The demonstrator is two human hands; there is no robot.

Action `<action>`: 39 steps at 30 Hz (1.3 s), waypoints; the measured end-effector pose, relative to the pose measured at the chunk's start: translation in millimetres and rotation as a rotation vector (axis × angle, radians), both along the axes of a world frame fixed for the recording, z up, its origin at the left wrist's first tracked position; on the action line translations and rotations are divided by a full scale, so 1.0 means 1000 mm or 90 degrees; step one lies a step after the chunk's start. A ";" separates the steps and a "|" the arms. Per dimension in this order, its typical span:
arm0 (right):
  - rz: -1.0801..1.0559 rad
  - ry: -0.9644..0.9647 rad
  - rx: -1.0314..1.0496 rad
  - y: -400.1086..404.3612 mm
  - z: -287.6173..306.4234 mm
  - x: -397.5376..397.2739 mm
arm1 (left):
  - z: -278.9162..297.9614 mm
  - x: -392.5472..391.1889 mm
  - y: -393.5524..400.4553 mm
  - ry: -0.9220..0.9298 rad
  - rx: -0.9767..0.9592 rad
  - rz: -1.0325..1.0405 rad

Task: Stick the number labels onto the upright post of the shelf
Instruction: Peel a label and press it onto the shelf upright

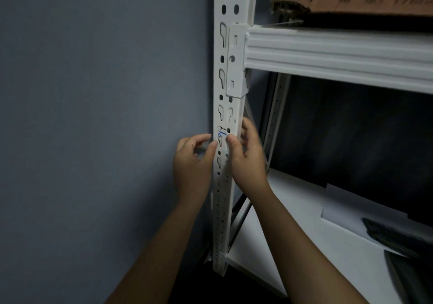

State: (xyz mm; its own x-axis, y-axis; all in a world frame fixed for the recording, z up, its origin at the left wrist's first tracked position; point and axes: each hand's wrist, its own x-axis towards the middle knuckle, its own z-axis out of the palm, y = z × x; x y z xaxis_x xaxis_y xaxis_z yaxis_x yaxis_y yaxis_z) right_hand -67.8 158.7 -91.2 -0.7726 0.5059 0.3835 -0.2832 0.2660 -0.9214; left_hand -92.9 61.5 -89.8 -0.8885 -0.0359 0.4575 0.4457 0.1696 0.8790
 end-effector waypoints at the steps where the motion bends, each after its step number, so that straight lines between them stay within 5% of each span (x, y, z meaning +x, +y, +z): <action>1: 0.003 -0.002 0.002 0.000 0.000 0.000 | -0.001 -0.001 0.001 0.028 -0.021 0.017; 12: 0.001 -0.001 -0.008 -0.001 0.001 0.001 | -0.010 -0.008 0.007 0.267 -0.200 0.109; 28: 0.004 0.014 -0.014 -0.002 0.001 0.001 | -0.011 -0.022 0.006 0.424 -0.299 0.173; 34: 0.015 0.023 -0.025 -0.003 0.001 0.002 | -0.008 -0.014 0.013 0.356 -0.271 0.126; 39: 0.043 0.031 -0.036 0.004 0.003 0.010 | 0.004 -0.001 -0.001 0.051 -0.020 -0.033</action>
